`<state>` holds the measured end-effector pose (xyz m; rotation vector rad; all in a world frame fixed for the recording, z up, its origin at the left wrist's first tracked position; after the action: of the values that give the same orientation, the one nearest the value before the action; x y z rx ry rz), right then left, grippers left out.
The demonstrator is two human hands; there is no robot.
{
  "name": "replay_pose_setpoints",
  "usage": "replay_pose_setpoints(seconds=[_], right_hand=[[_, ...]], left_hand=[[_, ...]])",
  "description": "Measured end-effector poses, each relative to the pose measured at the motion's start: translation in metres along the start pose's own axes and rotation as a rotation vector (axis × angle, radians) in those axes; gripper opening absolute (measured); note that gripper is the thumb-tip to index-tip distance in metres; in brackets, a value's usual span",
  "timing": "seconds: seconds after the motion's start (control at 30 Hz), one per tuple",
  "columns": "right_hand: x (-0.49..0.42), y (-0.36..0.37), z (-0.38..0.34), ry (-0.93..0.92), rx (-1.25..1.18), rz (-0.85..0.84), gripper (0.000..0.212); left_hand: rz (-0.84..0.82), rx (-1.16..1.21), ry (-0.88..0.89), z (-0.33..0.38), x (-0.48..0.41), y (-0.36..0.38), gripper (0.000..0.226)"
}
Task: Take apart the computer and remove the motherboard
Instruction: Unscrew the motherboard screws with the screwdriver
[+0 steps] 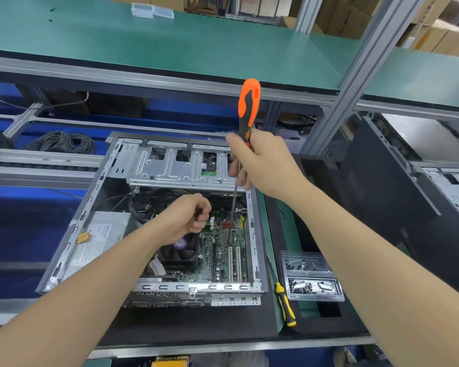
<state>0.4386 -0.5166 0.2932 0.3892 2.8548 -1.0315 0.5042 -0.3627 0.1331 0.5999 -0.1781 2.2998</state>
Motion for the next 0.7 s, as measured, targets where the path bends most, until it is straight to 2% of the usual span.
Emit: replay_pose_setpoints(seconds=[0.07, 0.13, 0.2, 0.23, 0.3, 0.4, 0.53, 0.7], right_hand=[[0.0, 0.01, 0.01, 0.027, -0.023, -0.025, 0.043], [-0.001, 0.02, 0.018, 0.028, -0.036, -0.04, 0.041], [-0.002, 0.03, 0.023, 0.006, -0.059, -0.046, 0.036], [-0.002, 0.034, 0.026, -0.001, -0.085, -0.048, 0.032], [-0.003, 0.043, 0.031, -0.007, -0.148, -0.051, 0.029], [-0.005, 0.056, 0.037, -0.015, -0.208, -0.06, 0.03], [-0.004, 0.067, 0.048, -0.054, -0.259, -0.046, 0.028], [-0.005, 0.081, 0.066, -0.029, -0.361, -0.042, 0.03]], left_hand=[[-0.08, 0.133, -0.009, 0.003, 0.01, -0.003, 0.023], [-0.109, 0.15, -0.014, 0.005, 0.016, -0.007, 0.021], [-0.107, 0.129, -0.047, 0.003, 0.017, -0.01, 0.033], [-0.099, 0.102, -0.057, 0.002, 0.016, -0.011, 0.039], [-0.085, -0.003, -0.037, -0.003, 0.015, -0.013, 0.039], [-0.117, -0.24, 0.077, -0.003, 0.016, -0.015, 0.017], [-0.203, -0.38, 0.222, 0.006, 0.022, -0.011, 0.02], [-0.146, -0.503, 0.269, 0.007, 0.018, -0.014, 0.022]])
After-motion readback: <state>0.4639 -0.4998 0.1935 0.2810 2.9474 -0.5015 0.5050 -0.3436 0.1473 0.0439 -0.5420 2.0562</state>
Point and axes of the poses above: each hand's wrist, its own x-axis away from the middle knuckle, its own y-axis out of the palm, z = x × y, the point moved 3 cm from there along -x, towards the middle knuckle, and after that the axes turned 4 degrees about -x, right-handed, at the moved point
